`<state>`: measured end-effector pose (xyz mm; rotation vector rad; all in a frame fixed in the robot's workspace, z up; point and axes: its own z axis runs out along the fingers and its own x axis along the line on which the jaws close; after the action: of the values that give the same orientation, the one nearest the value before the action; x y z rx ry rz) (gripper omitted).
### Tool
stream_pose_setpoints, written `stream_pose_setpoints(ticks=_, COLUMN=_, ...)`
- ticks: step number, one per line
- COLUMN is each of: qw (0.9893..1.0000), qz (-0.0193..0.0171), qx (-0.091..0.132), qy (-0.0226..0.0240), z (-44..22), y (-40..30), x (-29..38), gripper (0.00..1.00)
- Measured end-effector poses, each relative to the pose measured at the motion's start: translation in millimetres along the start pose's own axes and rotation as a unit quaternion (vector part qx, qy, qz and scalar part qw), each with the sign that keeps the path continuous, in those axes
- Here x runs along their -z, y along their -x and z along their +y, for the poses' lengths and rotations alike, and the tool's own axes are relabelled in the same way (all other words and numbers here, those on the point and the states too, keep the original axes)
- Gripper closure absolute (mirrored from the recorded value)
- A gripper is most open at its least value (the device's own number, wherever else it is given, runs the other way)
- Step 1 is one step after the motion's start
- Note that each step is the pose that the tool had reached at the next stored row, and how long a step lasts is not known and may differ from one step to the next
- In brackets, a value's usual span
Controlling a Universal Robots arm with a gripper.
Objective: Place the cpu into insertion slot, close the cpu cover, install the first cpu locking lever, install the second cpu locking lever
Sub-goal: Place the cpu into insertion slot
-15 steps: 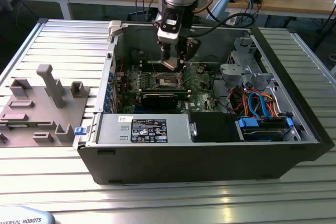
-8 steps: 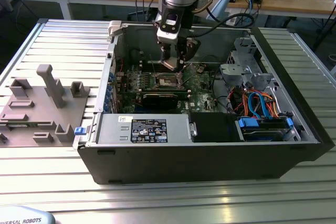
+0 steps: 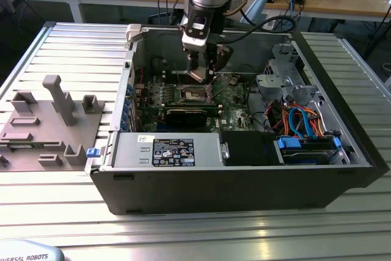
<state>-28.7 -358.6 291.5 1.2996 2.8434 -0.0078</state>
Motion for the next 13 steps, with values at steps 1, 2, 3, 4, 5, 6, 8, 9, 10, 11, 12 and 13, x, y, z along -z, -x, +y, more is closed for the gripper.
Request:
stream_pose_setpoints(ticks=1, qw=1.0000, qz=0.0000, qx=-0.001, qy=0.0000, z=0.0, y=0.0, x=-0.1, gripper=0.46)
stream_pose_setpoints(ticks=2, qw=1.0000, qz=0.0000, qx=-0.001, qy=-0.0001, z=0.0, y=0.0, x=-0.1, gripper=0.46)
stream_pose_setpoints(ticks=3, qw=1.0000, qz=0.0000, qx=-0.002, qy=-0.0001, z=0.0, y=0.0, x=-0.2, gripper=0.46)
stream_pose_setpoints(ticks=4, qw=1.0000, qz=0.0000, qx=-0.003, qy=-0.0001, z=0.0, y=0.0, x=-0.3, gripper=0.46)
stream_pose_setpoints(ticks=5, qw=1.0000, qz=0.0000, qx=-0.003, qy=-0.0001, z=0.0, y=0.0, x=-0.3, gripper=0.46)
stream_pose_setpoints(ticks=6, qw=1.0000, qz=-0.0001, qx=-0.004, qy=-0.0002, z=0.0, y=0.0, x=-0.4, gripper=0.46)
stream_pose_setpoints(ticks=8, qw=1.0000, qz=-0.0001, qx=-0.006, qy=-0.0002, z=0.0, y=0.0, x=-0.5, gripper=0.46)
stream_pose_setpoints(ticks=9, qw=1.0000, qz=-0.0001, qx=-0.006, qy=-0.0002, z=0.0, y=0.0, x=-0.5, gripper=0.46)
stream_pose_setpoints(ticks=10, qw=1.0000, qz=-0.0001, qx=-0.007, qy=-0.0002, z=0.0, y=0.0, x=-0.6, gripper=0.46)
stream_pose_setpoints(ticks=11, qw=1.0000, qz=-0.0001, qx=-0.008, qy=-0.0002, z=0.0, y=0.0, x=-0.7, gripper=0.46)
stream_pose_setpoints(ticks=12, qw=1.0000, qz=-0.0001, qx=-0.008, qy=-0.0002, z=0.0, y=0.0, x=-0.7, gripper=0.46)
stream_pose_setpoints(ticks=13, qw=1.0000, qz=-0.0001, qx=-0.009, qy=-0.0003, z=0.0, y=0.0, x=-0.8, gripper=0.46)
